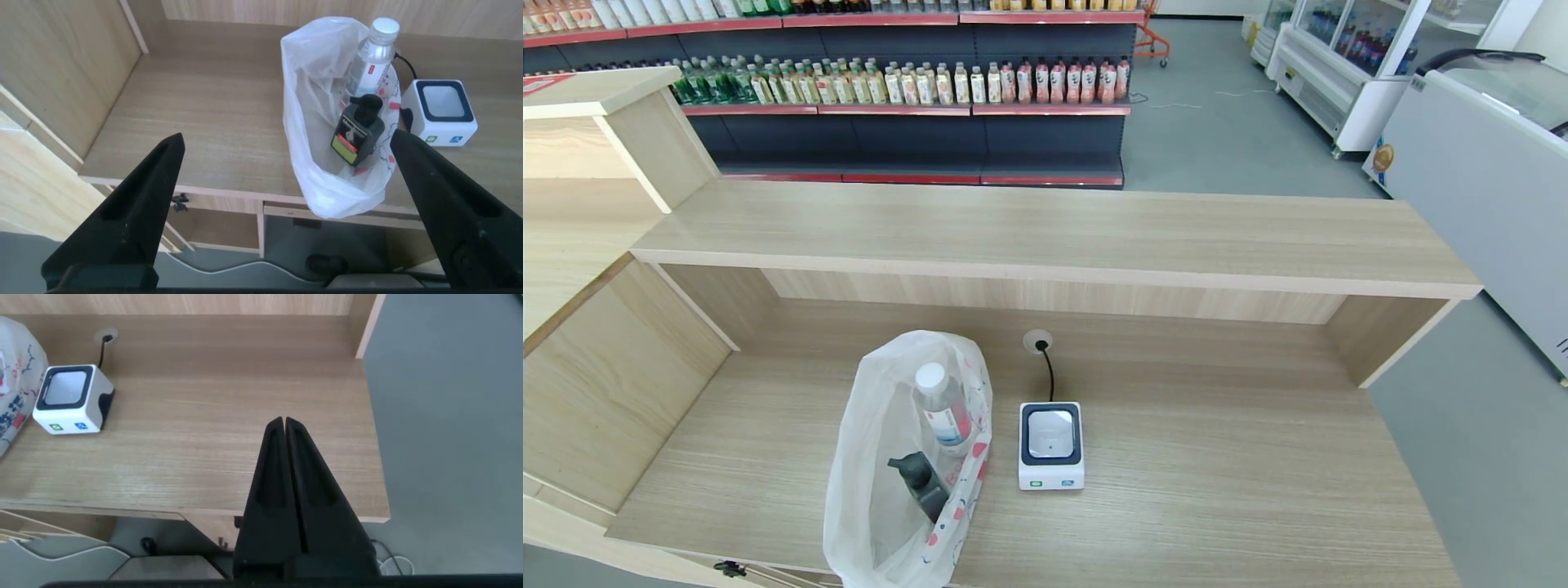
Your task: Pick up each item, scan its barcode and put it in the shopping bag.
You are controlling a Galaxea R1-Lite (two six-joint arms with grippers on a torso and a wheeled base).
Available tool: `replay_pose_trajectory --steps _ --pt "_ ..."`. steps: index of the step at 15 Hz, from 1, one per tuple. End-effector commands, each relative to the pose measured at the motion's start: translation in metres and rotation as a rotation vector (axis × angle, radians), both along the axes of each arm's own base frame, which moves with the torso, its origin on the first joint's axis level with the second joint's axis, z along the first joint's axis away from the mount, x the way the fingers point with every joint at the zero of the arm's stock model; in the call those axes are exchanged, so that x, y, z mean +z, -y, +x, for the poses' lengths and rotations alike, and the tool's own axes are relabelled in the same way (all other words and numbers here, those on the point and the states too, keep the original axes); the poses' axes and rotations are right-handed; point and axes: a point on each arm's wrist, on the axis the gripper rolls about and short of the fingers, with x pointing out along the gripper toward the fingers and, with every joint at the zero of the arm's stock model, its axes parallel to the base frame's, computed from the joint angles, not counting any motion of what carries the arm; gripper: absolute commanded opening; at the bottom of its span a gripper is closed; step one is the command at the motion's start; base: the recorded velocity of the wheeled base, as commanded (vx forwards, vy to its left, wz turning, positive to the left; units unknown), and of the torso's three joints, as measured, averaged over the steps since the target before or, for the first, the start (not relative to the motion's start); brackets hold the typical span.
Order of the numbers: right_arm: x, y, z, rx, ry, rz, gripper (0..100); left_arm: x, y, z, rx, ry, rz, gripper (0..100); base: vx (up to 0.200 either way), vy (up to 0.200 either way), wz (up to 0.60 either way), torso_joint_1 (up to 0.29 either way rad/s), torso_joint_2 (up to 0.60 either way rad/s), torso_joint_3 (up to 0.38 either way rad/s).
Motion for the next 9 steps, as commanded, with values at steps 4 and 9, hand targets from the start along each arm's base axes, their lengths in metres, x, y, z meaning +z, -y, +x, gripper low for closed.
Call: replay_pose_trajectory --steps 4,9 --pt "0.0000 0.0000 0.0002 0.001 -0.002 0.000 0 0.0000 0.0000 0.0000 0.000 0.000 0.000 100 0.000 0.000 0.00 0.000 0.00 0.000" --pt "0.0000 0.0000 0.0002 0.001 -0.002 0.000 0 0.0000 0.0000 0.0000 0.000 0.000 0.000 100 0.000 0.000 0.00 0.000 0.00 0.000"
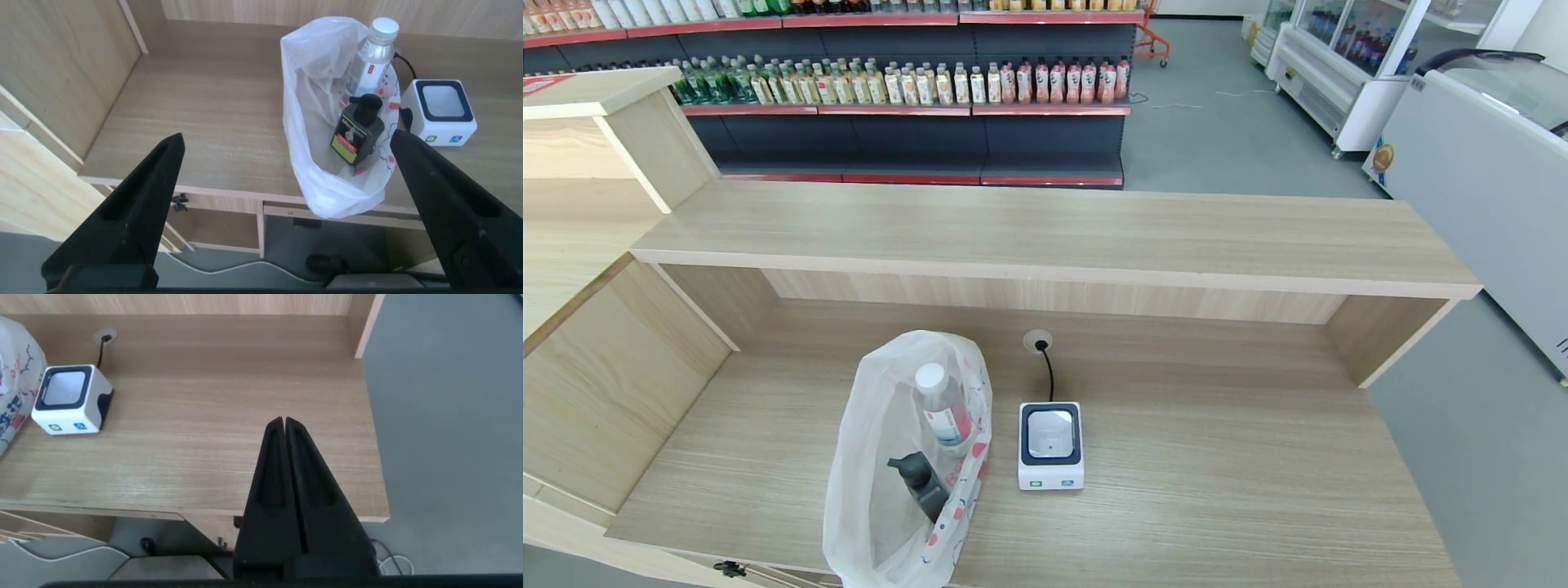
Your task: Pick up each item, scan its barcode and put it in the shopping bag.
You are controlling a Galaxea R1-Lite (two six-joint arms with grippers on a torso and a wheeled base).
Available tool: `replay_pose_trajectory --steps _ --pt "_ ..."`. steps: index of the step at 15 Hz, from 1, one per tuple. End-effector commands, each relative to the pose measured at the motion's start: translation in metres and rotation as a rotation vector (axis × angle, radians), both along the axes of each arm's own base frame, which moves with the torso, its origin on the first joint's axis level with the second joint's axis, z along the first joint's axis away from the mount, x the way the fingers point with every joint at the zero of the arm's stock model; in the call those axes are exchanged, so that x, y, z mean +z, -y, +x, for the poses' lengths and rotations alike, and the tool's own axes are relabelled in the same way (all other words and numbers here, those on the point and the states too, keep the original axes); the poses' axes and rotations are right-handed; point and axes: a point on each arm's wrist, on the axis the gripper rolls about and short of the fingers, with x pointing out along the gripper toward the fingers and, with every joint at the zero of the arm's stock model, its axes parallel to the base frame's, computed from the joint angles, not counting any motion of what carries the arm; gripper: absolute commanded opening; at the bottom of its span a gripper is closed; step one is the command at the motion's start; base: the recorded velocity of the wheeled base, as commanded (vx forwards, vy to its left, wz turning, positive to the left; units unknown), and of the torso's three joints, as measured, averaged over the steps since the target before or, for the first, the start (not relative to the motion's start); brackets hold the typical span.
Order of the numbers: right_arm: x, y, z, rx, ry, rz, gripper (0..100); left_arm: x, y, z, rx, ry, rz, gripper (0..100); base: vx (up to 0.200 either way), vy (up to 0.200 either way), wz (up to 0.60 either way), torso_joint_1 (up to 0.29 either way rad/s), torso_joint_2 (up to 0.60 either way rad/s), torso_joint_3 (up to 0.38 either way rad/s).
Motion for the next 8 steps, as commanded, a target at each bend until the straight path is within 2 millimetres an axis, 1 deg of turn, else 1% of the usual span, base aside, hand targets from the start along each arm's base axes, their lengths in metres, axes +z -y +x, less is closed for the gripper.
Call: replay_pose_trajectory --steps 1,8 --pt "0.0000 0.0000 0.0001 0.000 -0.002 -0.002 0 0.0000 0.0000 0.0000 0.000 0.000 0.000 100 0.000 0.000 0.00 0.000 0.00 0.000" --pt "0.0000 0.0000 0.0001 0.000 -0.002 -0.002 0 0.0000 0.0000 0.0000 0.002 0.000 0.000 100 0.000 0.000 0.00 0.000 0.00 0.000"
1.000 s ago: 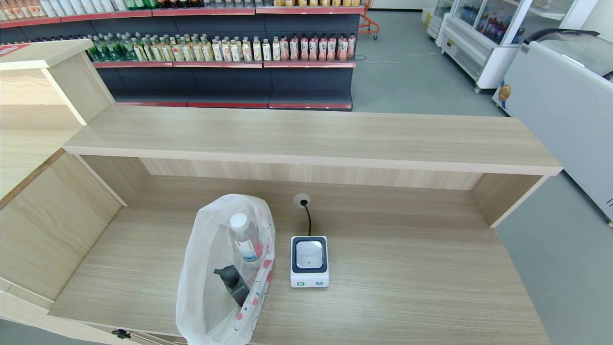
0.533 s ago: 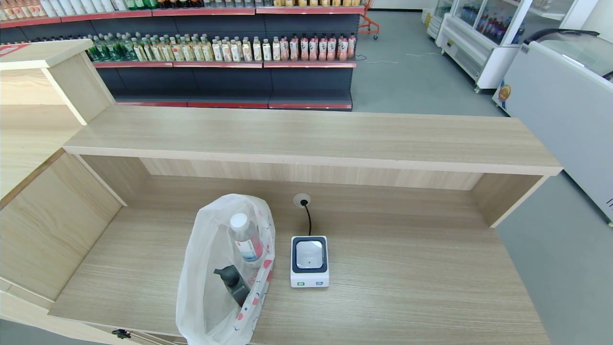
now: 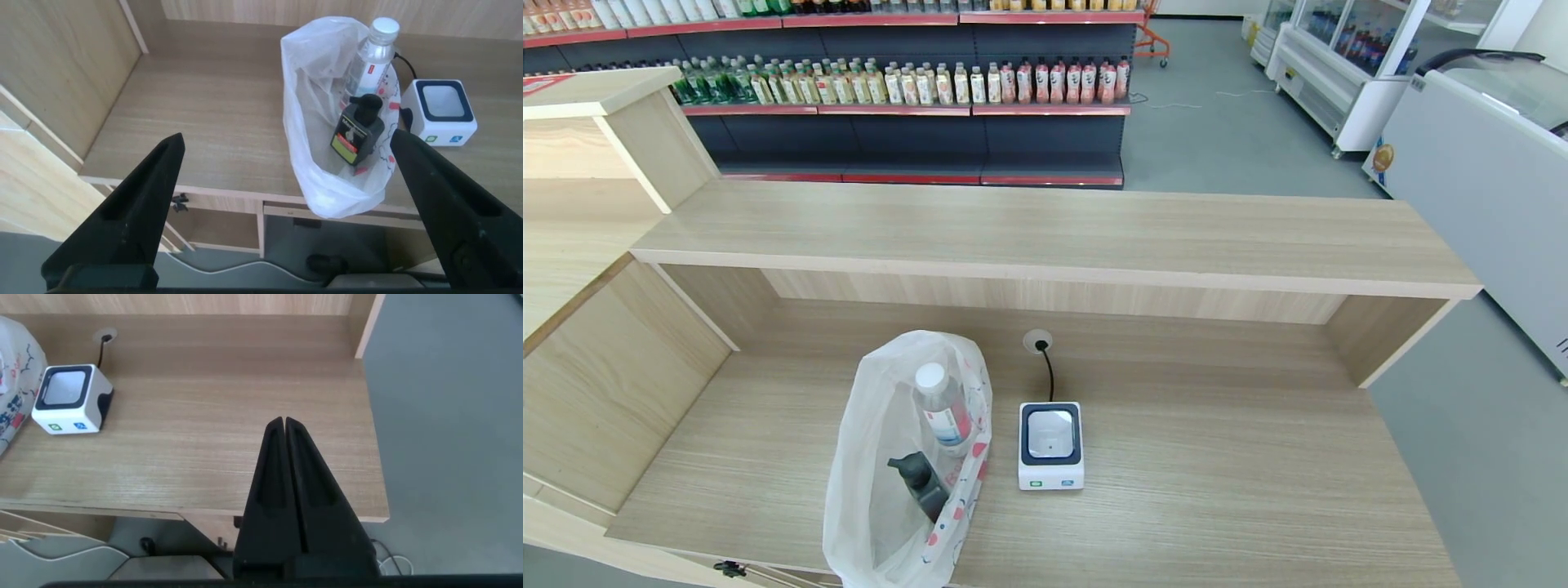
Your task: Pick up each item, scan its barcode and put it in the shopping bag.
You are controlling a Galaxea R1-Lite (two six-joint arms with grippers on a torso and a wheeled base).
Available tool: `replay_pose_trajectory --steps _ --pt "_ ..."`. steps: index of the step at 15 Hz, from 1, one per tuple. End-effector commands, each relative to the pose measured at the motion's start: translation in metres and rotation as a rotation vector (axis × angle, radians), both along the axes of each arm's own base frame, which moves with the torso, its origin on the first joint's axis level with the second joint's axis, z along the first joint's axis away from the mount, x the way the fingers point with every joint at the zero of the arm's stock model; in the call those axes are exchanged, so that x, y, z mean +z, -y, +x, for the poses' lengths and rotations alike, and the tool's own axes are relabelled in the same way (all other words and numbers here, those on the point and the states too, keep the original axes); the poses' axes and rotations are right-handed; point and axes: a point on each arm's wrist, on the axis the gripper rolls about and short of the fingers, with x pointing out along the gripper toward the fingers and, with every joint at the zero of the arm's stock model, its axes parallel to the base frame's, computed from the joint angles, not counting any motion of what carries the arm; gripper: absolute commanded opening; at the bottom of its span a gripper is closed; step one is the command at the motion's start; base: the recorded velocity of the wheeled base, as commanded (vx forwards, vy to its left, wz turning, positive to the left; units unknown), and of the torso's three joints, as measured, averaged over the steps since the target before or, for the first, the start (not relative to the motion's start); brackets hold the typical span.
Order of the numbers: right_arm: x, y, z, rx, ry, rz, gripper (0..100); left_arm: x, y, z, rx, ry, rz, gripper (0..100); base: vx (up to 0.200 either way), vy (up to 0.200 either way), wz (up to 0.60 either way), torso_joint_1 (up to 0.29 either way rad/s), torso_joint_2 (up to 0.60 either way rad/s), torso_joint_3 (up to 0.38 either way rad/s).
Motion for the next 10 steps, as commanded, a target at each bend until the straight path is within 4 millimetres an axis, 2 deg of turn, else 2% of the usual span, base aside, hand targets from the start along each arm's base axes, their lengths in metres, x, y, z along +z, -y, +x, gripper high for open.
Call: replay_pose_trajectory --steps 1,10 --pt "0.0000 0.0000 0.0001 0.000 -0.002 0.000 0 0.0000 0.0000 0.0000 0.000 0.000 0.000 100 0.000 0.000 0.00 0.000 0.00 0.000" --pt "0.0000 0.0000 0.0001 0.000 -0.002 -0.006 0 0.0000 0.0000 0.0000 0.000 0.000 0.000 100 0.000 0.000 0.00 0.000 0.00 0.000"
